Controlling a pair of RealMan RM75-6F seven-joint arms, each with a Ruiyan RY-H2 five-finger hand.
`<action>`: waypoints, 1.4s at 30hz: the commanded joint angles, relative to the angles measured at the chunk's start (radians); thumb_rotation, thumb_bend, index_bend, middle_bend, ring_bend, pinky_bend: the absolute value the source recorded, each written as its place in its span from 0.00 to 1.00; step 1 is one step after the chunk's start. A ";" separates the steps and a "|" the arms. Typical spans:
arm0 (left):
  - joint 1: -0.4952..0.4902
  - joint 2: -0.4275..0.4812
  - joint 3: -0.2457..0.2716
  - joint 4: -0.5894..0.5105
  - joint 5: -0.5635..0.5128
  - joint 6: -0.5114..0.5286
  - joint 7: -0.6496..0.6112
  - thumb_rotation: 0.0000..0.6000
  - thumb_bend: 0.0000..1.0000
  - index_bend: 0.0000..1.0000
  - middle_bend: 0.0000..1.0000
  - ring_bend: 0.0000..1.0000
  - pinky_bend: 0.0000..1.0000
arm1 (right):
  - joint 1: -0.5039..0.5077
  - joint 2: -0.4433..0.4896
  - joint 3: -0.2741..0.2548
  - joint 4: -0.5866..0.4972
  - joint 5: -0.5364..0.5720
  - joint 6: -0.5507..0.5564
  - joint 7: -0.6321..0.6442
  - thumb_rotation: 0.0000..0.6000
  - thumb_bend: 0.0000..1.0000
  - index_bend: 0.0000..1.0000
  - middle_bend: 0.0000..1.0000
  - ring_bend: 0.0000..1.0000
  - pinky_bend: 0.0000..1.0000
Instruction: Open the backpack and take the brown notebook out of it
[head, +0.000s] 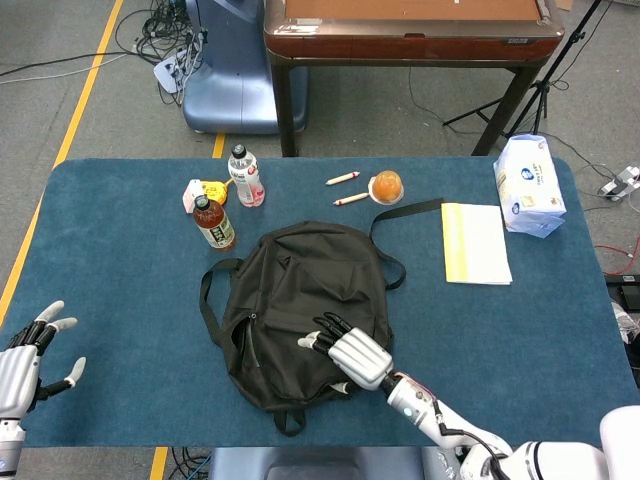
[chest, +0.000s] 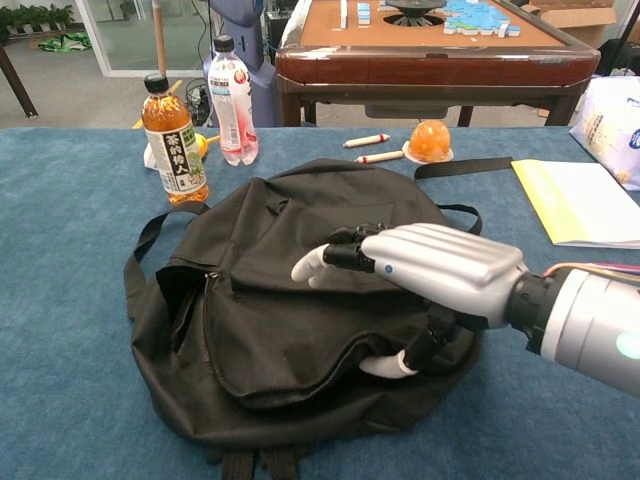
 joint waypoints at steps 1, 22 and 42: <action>0.000 0.000 0.000 0.000 0.000 0.001 -0.001 1.00 0.29 0.27 0.12 0.14 0.17 | -0.001 -0.014 0.008 0.020 0.011 0.010 -0.012 1.00 0.45 0.26 0.26 0.08 0.11; -0.092 0.055 -0.026 0.008 0.070 -0.077 -0.084 1.00 0.28 0.30 0.13 0.15 0.17 | 0.037 -0.073 0.124 0.083 0.078 0.079 -0.064 1.00 0.75 0.73 0.59 0.44 0.41; -0.336 0.029 0.052 0.153 0.483 -0.071 -0.509 1.00 0.29 0.53 0.57 0.52 0.51 | 0.074 -0.124 0.278 0.030 0.342 0.171 -0.274 1.00 0.76 0.73 0.59 0.44 0.41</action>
